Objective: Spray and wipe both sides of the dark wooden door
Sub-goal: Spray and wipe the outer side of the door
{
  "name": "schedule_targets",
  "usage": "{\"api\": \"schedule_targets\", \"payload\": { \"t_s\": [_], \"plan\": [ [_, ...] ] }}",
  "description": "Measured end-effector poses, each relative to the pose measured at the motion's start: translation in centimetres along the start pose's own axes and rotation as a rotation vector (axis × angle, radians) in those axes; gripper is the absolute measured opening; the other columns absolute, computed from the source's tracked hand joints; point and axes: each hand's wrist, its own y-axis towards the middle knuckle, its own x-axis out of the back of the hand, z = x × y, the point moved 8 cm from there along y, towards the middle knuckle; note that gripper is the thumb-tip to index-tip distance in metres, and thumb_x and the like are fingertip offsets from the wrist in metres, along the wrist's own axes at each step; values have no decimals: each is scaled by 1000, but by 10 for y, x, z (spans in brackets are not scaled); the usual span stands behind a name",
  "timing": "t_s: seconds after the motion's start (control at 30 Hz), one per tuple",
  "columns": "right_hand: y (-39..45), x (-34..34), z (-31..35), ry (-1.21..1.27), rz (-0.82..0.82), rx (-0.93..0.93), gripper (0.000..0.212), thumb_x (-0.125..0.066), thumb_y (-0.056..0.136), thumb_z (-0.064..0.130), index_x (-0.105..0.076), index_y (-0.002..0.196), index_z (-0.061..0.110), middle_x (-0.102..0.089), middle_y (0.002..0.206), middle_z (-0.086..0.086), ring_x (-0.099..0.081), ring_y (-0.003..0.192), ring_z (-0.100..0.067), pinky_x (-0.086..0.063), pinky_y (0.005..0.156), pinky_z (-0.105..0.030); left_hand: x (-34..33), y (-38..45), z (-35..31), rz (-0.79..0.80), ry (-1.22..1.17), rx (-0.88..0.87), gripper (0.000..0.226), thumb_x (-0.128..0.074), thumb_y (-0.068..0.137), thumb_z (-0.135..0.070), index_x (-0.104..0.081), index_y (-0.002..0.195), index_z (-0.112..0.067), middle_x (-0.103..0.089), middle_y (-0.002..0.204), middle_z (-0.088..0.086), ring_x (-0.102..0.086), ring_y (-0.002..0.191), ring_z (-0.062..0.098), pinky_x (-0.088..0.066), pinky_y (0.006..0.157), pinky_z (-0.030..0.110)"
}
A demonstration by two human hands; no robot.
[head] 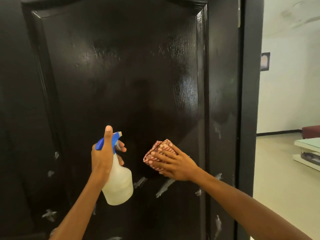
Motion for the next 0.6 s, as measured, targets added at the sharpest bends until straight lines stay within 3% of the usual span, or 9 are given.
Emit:
{"api": "schedule_targets", "payload": {
  "t_s": [0.1,0.23,0.37,0.5,0.6],
  "plan": [
    [-25,16,-53,-36,-87,-238,62,-48,99,55,-32,155,35,-27,164,1,-18,153,-23,-22,120,-57,-21,-6,12,27,-26,31,67,-41,92,-69,-69,85,-9,-69,80,19,-57,52,31,-50,54,36],
    [-41,48,-136,-56,-99,-603,70,-52,97,53,-26,158,29,-19,166,-5,-13,154,-28,-13,121,-60,-63,-13,15,87,-67,48,65,-43,91,-66,-70,95,-7,-68,81,21,-57,50,28,-49,49,33],
    [-18,91,-219,-30,-164,-933,66,-23,105,53,-7,161,22,1,169,-6,4,155,-26,1,122,-58,-103,-8,0,134,-97,35,65,-42,91,-67,-71,100,-9,-68,82,23,-56,51,31,-48,47,32],
    [16,115,-265,62,-210,-1018,66,-21,106,54,-4,161,23,3,169,-4,13,154,-24,7,123,-55,-145,-7,-12,179,-107,10,62,-41,92,-67,-72,101,-14,-69,80,18,-56,49,28,-49,46,31],
    [-6,88,-240,107,-189,-1008,68,-23,105,55,0,161,22,8,168,-5,17,153,-24,5,123,-55,-164,-12,-3,176,-103,21,59,-41,94,-65,-72,95,-14,-69,78,17,-57,46,27,-49,44,30]
  ]
}}
